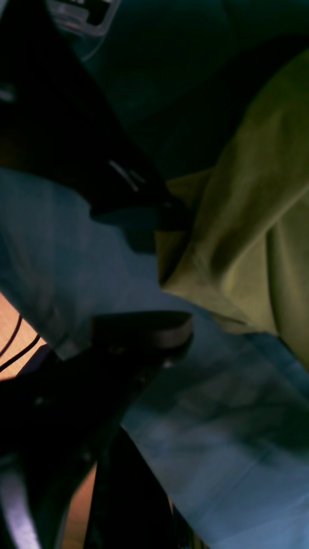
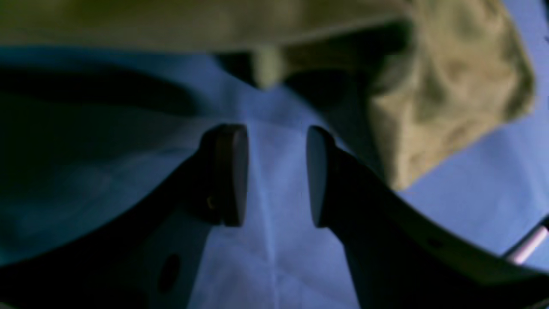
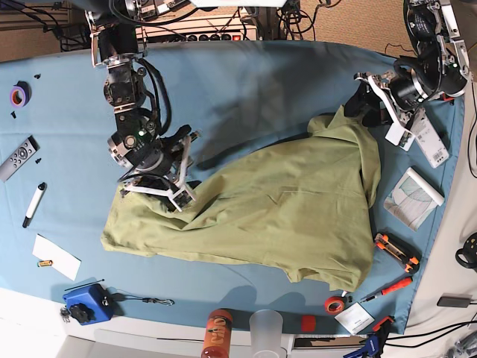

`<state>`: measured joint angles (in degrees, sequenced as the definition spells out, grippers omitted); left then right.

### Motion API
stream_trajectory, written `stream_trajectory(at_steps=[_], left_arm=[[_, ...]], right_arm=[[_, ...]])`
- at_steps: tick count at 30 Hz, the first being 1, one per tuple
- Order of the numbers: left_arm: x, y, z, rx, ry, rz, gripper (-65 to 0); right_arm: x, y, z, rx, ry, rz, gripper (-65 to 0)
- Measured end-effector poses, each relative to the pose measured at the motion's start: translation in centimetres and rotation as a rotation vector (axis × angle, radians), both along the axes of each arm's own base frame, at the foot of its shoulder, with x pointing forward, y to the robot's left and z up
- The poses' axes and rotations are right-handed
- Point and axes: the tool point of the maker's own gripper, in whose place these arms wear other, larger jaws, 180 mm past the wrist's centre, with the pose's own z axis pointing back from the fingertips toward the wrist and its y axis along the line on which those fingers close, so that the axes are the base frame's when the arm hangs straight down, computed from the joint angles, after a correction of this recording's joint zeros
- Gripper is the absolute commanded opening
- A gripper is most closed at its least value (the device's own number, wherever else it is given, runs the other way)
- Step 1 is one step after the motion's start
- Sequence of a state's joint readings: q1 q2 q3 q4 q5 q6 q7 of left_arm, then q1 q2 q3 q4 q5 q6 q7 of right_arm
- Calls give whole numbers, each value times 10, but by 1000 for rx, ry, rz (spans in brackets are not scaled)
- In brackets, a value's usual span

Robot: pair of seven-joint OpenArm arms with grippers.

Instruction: Layout the t-shirt on the table in an organized manner, then fold the t-shirt properly

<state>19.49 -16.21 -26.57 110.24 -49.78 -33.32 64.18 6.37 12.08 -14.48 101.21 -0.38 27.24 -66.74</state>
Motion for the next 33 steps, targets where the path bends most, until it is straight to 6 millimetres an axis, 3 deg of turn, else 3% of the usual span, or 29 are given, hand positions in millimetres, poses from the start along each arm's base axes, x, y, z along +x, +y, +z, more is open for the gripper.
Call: stream_trajectory(at_steps=[5, 12, 15, 19, 23, 33], left_arm=[[4, 0, 4, -12, -26, 11, -341], [7, -1, 7, -23, -42, 17, -341], [7, -1, 7, -23, -43, 18, -341], [7, -1, 7, -23, -43, 17, -341], [7, -1, 7, -24, -45, 18, -341], [8, -1, 7, -24, -47, 18, -341]], right_arm=[[12, -15, 9, -122, -96, 110, -422], [8, 18, 2, -201, -124, 244, -422], [12, 20, -10, -223, -103, 253, -422], [24, 2, -31, -278, -69, 215, -422], [33, -6, -32, -291, -71, 203, -422], [31, 11, -34, -248, -67, 246, -422]])
